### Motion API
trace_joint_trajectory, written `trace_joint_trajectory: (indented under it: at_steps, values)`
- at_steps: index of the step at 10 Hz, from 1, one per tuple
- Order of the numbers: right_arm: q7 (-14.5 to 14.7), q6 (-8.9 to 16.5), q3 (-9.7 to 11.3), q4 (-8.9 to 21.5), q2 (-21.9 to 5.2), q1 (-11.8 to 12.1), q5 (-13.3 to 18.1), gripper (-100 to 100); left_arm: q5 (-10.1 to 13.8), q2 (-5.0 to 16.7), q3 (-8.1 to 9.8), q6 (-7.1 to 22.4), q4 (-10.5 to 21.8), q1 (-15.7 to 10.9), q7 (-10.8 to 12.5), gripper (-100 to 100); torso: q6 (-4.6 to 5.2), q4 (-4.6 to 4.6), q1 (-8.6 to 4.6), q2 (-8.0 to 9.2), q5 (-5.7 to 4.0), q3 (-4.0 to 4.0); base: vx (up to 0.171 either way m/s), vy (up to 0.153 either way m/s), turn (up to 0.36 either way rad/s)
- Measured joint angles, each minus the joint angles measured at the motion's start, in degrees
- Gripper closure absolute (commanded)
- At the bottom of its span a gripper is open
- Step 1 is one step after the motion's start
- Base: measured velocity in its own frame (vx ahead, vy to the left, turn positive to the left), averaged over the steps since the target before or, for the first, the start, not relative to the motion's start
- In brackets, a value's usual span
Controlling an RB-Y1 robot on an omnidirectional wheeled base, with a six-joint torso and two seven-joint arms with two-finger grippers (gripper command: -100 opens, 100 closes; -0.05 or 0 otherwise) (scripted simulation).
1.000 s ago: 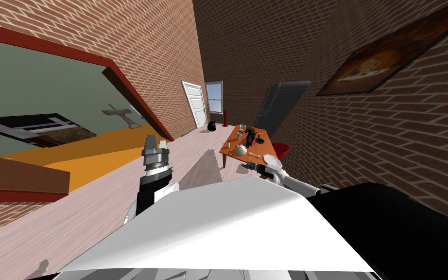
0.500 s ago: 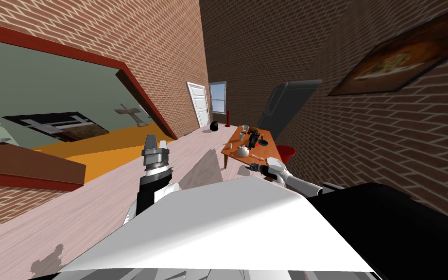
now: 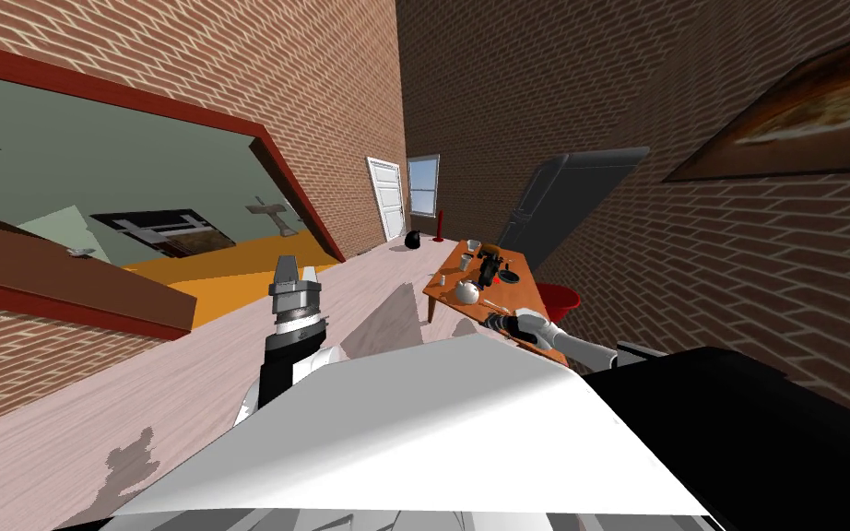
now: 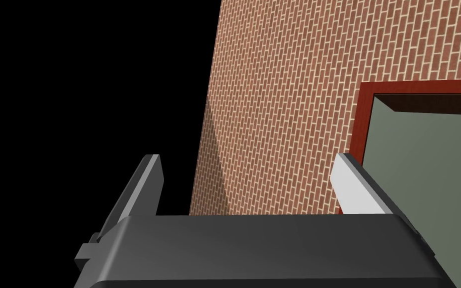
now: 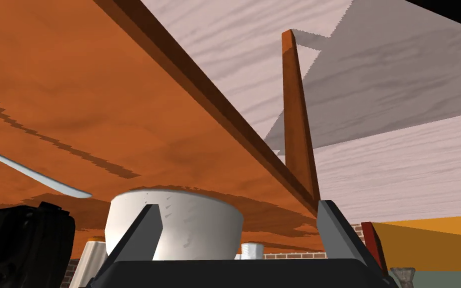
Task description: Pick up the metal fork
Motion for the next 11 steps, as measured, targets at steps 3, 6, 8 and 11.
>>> trace_joint_trajectory:
  at_steps: [3, 6, 8, 11]
  values:
    - [1.0, 0.6, 1.3, 3.6, -0.8, -0.3, 3.3, -100, 0.0, 0.0, 0.00, 0.0, 0.0, 0.0, 0.0, 0, -0.02, 0.02, 0.05, 0.05, 0.02, 0.03, 0.055, -0.049, 0.132]
    - [1.7, 1.9, 3.9, 8.6, -1.6, -1.5, 8.4, -100, 0.0, 0.0, 0.01, 0.0, 0.0, 0.0, 0.0, 0, -0.02, -0.02, -0.23, -0.13, -0.04, -0.07, 0.092, -0.102, 0.159]
    - [2.3, 2.7, 5.2, 12.0, -1.4, -2.2, 11.4, -100, 0.0, 0.0, 0.00, 0.0, 0.0, 0.0, 0.0, 0, -0.01, -0.02, -0.13, -0.08, -0.03, -0.05, 0.050, -0.085, 0.126]
    - [2.4, 4.2, 6.9, 13.5, -2.3, -1.9, 14.6, -100, 0.0, 0.0, 0.00, 0.0, 0.0, 0.0, 0.0, 0, 0.01, 0.01, -0.06, 0.03, -0.02, 0.02, 0.034, -0.062, 0.069]
